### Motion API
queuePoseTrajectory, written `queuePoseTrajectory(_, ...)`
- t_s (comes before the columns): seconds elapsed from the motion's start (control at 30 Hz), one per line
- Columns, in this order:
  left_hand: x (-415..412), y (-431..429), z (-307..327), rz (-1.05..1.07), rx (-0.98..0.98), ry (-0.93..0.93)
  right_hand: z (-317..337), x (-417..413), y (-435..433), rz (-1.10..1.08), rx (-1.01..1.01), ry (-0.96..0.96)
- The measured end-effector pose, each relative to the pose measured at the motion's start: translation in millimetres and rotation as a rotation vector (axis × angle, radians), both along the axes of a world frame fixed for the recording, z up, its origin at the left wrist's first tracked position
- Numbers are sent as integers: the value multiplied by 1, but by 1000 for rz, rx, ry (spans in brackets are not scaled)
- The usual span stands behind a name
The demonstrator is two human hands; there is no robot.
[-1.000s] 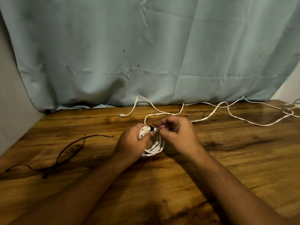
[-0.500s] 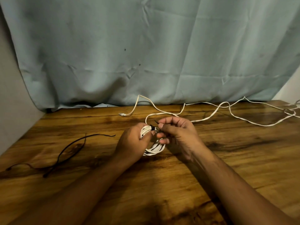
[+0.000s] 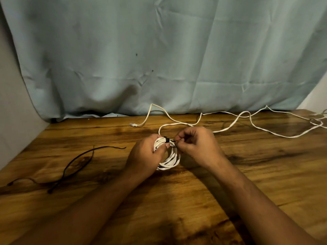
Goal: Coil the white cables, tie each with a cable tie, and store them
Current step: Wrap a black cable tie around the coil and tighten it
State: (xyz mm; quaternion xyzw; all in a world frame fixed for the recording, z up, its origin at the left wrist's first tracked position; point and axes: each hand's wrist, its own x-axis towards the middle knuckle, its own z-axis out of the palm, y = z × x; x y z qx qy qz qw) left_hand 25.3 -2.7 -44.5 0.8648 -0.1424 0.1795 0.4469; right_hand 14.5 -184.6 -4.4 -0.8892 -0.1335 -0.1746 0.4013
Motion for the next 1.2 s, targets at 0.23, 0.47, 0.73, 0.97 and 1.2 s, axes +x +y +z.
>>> queuePoseTrajectory(0.23, 2, 0, -2, 0, 25, -28, 0, 1, 1, 31, -173, -124)
queuePoseTrajectory(0.47, 3, 2, -4, -9, 10, -43, -5, 4, 1, 73, 40, -35)
queuePoseTrajectory(0.73, 3, 2, -5, -7, 29, -75, -4, 0, 5, 164, 481, 178)
queuePoseTrajectory(0.97, 1, 3, -4, 1, 25, -84, -7, 3, 7, 175, 594, 266)
queuePoseTrajectory(1.2, -1, 1, -2, 10, 61, -100, -5, 0, 9, 128, 479, 189)
